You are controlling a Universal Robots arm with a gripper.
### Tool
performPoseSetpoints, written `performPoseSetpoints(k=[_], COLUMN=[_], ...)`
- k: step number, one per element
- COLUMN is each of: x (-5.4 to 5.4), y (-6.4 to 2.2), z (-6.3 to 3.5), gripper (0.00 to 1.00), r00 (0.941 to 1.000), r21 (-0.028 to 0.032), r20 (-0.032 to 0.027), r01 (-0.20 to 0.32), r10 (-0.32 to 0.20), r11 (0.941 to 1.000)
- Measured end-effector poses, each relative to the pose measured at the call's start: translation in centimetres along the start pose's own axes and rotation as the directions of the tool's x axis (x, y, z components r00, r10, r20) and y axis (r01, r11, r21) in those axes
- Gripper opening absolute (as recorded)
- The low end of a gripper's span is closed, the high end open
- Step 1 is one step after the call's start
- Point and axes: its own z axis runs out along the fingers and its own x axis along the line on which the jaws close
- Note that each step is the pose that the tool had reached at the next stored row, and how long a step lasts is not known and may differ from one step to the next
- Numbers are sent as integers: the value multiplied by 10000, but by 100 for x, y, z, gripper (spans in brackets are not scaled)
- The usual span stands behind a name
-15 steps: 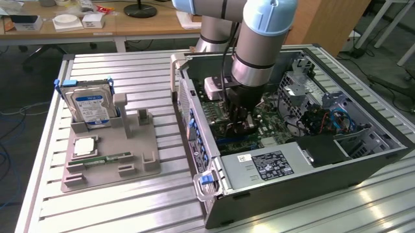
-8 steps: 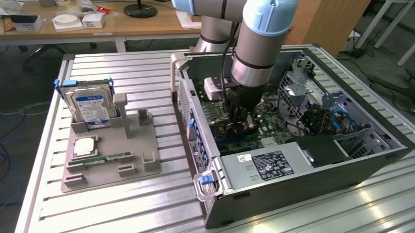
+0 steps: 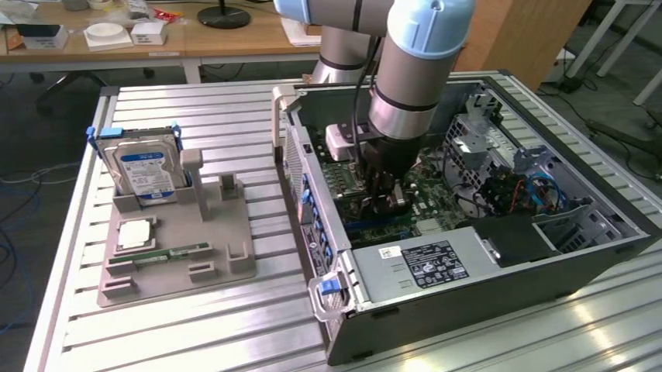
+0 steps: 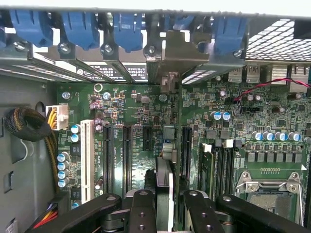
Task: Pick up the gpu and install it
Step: 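Insert the gpu into the slot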
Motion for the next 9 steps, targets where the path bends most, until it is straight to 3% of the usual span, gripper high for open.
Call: performPoseSetpoints(k=[9], x=[0], y=[0], z=[18], gripper=[27], r00=[10000], r21=[0], r20=[1], r01=[0], r10=[0], r11=[10000])
